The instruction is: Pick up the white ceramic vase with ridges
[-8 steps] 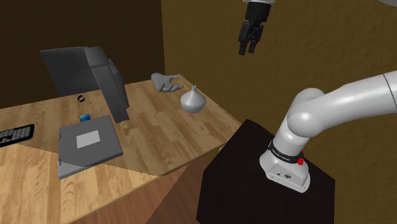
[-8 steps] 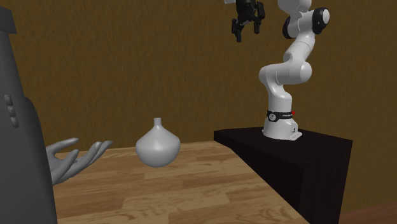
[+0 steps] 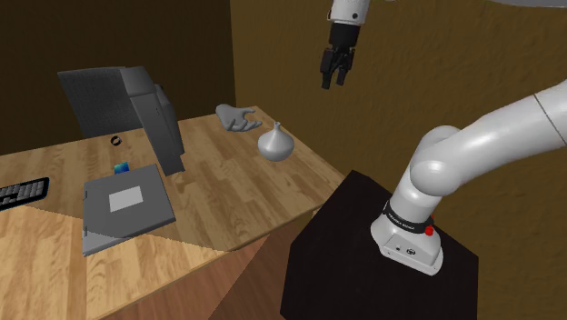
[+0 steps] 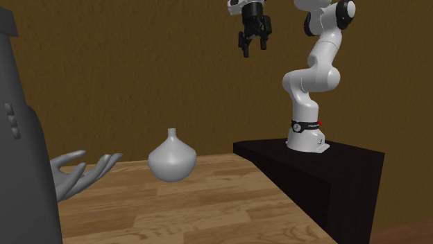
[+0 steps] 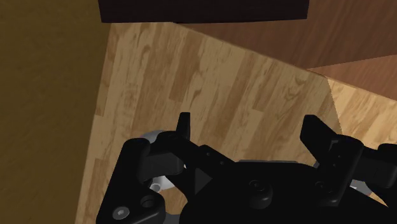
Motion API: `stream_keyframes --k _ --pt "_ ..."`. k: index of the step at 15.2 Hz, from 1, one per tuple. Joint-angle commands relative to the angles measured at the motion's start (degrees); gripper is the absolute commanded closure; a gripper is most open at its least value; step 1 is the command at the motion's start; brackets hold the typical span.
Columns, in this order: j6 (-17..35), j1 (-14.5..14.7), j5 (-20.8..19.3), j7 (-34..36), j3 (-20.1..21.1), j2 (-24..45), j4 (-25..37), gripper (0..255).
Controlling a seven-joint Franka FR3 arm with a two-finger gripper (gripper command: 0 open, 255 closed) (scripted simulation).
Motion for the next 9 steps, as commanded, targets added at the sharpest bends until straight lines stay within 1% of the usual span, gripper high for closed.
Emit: stream_keyframes --k 1,9 --pt "3.5 0.0 -0.3 -0.5 -0.4 3.9 0.2 0" --pt "14.5 -0.3 -0.8 -2.9 -2.5 19.6 3.9 0"
